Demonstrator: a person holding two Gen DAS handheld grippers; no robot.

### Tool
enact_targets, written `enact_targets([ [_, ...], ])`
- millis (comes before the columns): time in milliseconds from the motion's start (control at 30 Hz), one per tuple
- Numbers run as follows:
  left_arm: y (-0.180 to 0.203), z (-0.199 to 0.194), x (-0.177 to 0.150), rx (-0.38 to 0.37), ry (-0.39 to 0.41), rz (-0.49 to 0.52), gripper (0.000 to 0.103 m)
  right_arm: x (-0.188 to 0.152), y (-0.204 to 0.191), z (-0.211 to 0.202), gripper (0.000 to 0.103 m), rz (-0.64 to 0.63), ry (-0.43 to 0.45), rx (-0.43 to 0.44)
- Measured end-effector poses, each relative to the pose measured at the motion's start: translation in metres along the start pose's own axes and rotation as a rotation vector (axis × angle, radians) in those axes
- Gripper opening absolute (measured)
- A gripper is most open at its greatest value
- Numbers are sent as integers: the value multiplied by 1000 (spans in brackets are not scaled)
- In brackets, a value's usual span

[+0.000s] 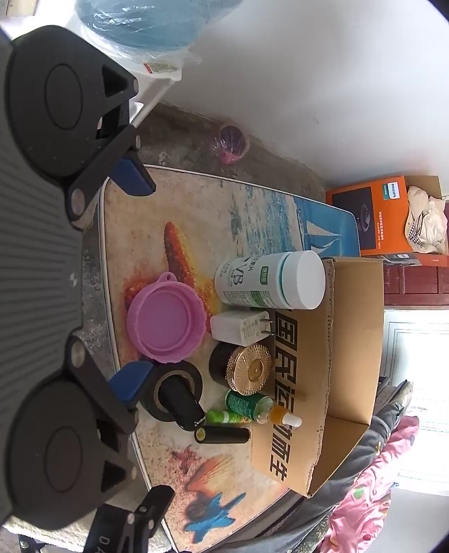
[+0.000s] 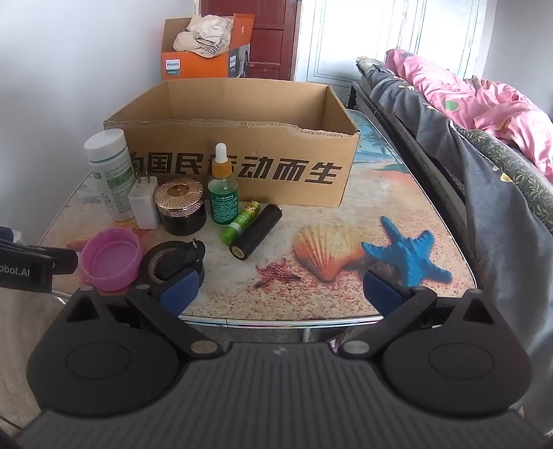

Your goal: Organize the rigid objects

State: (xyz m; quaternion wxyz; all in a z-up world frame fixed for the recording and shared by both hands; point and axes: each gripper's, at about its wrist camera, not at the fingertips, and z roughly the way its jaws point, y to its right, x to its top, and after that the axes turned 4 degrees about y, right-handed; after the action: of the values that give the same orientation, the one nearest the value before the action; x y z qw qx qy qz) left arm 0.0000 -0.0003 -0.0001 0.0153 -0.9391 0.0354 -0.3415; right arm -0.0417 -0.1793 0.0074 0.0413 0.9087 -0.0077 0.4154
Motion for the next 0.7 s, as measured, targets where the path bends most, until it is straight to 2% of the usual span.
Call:
enact_targets([
  [700,2,3,-1,15,-12,-1,102,2,7,2,102,30,-23,12],
])
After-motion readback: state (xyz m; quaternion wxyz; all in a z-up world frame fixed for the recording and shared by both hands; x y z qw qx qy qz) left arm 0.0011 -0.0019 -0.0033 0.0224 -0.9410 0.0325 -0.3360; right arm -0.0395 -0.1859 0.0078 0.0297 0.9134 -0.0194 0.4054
